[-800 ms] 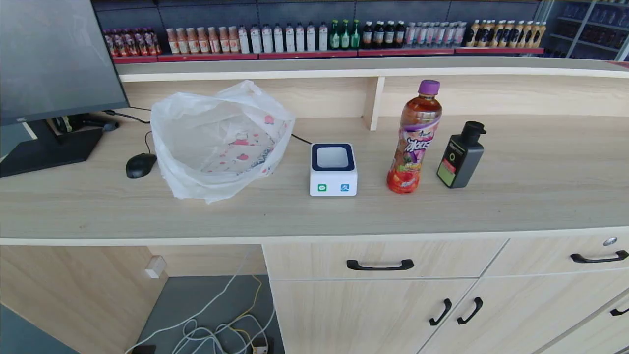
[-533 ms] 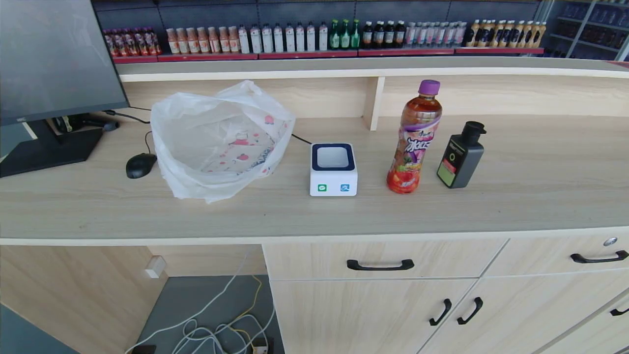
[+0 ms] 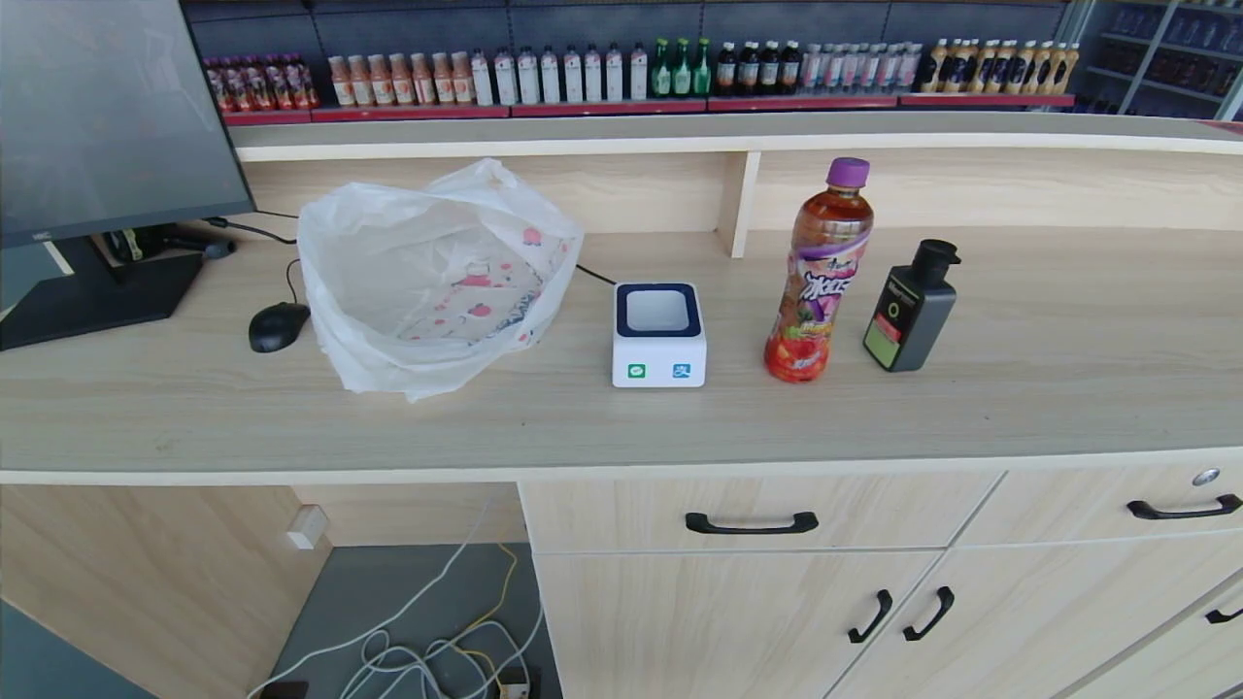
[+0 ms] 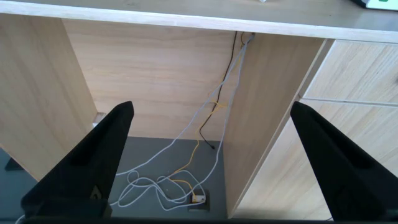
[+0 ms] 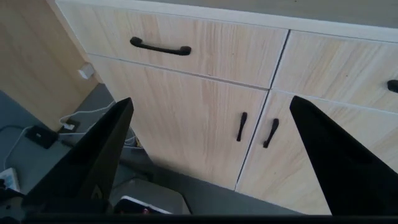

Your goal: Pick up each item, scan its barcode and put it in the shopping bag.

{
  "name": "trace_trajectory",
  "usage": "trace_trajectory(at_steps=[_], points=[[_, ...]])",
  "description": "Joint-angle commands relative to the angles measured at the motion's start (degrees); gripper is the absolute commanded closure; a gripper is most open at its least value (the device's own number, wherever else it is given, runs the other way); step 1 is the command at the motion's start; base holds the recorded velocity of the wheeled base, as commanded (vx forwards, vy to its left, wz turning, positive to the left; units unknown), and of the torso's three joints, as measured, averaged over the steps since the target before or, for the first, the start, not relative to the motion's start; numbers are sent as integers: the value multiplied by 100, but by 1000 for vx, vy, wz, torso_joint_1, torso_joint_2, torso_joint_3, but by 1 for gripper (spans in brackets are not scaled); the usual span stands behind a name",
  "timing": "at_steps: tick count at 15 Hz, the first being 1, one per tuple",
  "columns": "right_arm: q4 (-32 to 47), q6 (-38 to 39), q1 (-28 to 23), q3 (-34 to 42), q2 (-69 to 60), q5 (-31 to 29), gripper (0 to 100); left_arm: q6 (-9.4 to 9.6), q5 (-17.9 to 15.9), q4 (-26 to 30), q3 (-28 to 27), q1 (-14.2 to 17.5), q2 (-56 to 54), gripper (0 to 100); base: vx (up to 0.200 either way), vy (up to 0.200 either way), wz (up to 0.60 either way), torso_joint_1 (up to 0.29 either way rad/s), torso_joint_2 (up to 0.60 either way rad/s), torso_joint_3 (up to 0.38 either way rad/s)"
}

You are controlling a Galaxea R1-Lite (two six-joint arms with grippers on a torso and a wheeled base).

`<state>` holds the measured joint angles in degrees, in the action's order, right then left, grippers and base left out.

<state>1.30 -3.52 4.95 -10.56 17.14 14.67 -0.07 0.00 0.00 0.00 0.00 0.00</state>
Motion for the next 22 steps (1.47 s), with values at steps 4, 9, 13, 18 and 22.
trace_trajectory(at_steps=[4, 9, 13, 18, 22], points=[[-34, -351, 753, -17, 1072, -8, 0, -1, 0, 0, 0, 0, 0, 0, 0, 0, 0, 0, 0, 0], [-69, -729, 1535, -210, 1890, -8, 0, -1, 0, 0, 0, 0, 0, 0, 0, 0, 0, 0, 0, 0], [-1168, -746, 1667, -412, 3023, -16, 0, -1, 0, 0, 0, 0, 0, 0, 0, 0, 0, 0, 0, 0], [-2319, -746, 1702, -605, 4078, -16, 0, -1, 0, 0, 0, 0, 0, 0, 0, 0, 0, 0, 0, 0], [-2521, -738, 1702, -860, 4394, -16, 0, -1, 0, 0, 0, -9, 0, 0, 0, 0, 0, 0, 0, 0]])
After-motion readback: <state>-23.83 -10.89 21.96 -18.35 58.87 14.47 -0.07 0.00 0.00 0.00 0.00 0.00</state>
